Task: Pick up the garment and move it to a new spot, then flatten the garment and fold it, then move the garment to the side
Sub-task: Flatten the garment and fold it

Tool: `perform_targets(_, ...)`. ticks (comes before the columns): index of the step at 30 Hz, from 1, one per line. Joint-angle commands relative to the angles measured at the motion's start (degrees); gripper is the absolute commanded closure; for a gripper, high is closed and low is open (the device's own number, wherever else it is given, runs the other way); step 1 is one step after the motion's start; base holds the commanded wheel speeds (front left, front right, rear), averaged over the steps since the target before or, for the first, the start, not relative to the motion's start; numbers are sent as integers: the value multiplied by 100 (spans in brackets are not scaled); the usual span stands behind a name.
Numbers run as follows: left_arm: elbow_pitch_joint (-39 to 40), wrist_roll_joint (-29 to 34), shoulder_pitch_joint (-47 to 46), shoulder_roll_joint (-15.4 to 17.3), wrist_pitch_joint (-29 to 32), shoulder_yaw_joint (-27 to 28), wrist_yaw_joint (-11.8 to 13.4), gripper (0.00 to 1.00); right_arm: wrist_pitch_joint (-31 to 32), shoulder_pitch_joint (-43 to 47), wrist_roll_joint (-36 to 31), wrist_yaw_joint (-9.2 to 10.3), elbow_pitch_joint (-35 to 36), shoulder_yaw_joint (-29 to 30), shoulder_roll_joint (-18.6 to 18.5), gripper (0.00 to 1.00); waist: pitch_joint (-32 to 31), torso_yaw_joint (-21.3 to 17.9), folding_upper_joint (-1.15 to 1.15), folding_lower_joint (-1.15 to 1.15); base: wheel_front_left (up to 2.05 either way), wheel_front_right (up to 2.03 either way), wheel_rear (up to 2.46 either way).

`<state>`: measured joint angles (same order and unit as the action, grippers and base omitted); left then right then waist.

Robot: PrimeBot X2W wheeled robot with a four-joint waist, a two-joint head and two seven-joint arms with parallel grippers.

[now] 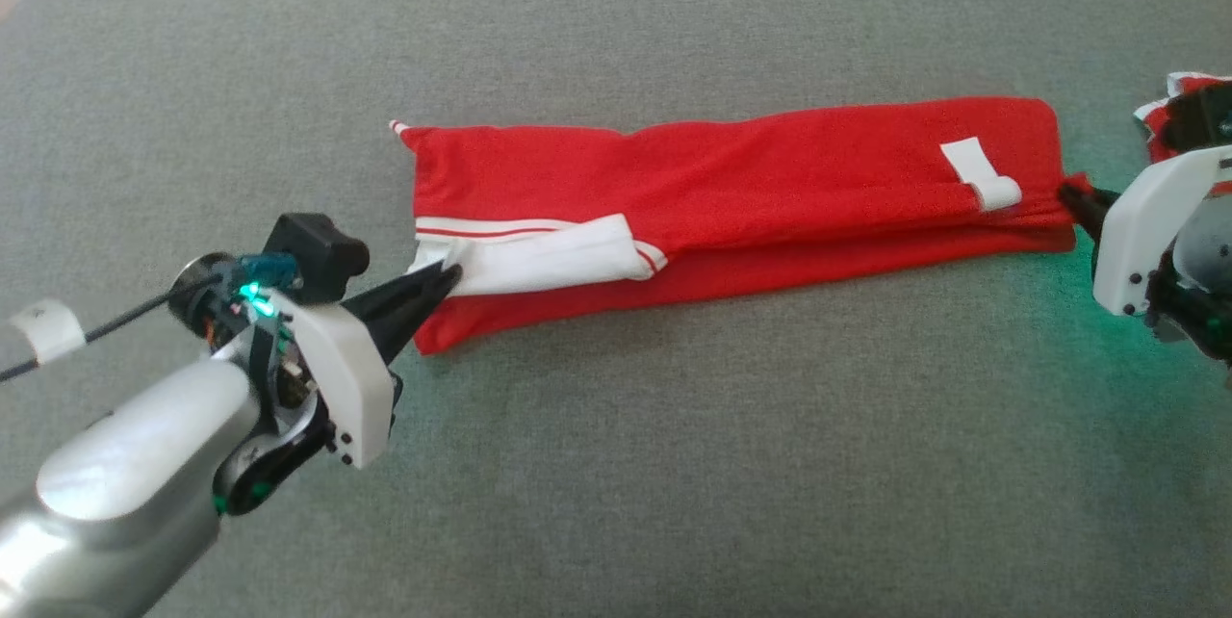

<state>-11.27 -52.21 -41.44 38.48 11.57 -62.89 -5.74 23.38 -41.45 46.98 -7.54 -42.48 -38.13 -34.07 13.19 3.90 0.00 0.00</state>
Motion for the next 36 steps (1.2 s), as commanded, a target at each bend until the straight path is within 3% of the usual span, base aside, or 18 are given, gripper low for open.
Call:
perform_targets(1,40,87,-99,208,-124,287,81,0,-9,100,59,5,71,33,-181,0,6,-13,0,0,0,0,0)
perform_targets(5,-37,88,-53,123,-343,368,204,0,-147,56,110,5,48,126,-157,0,-18,-44,0,0,0,0,0)
perform_targets(11,-245,-91,11,-154,-1303,981,750,0,-894,-122,209,5,158,501,30,0,-225,-110,0,0,0,0,0)
perform_targets(17,-387,-274,242,-487,-2479,1781,1356,0,-1959,-195,184,5,672,786,492,0,-540,-178,0,0,0,0,0)
perform_targets(23,6,138,823,-830,-2652,2730,1715,0,-2771,20,-82,5,1027,1048,1099,0,-851,-218,0,0,0,0,0)
perform_targets(29,402,1138,1959,-1380,-2656,3666,1699,0,-3510,737,-762,5,1004,1411,1778,0,-1102,-233,0,0,0,0,0)
perform_targets(36,272,2025,3209,-2206,-2656,4462,1280,0,-3827,1909,-1666,5,1024,2159,2685,0,-1309,-302,0,0,0,0,0)
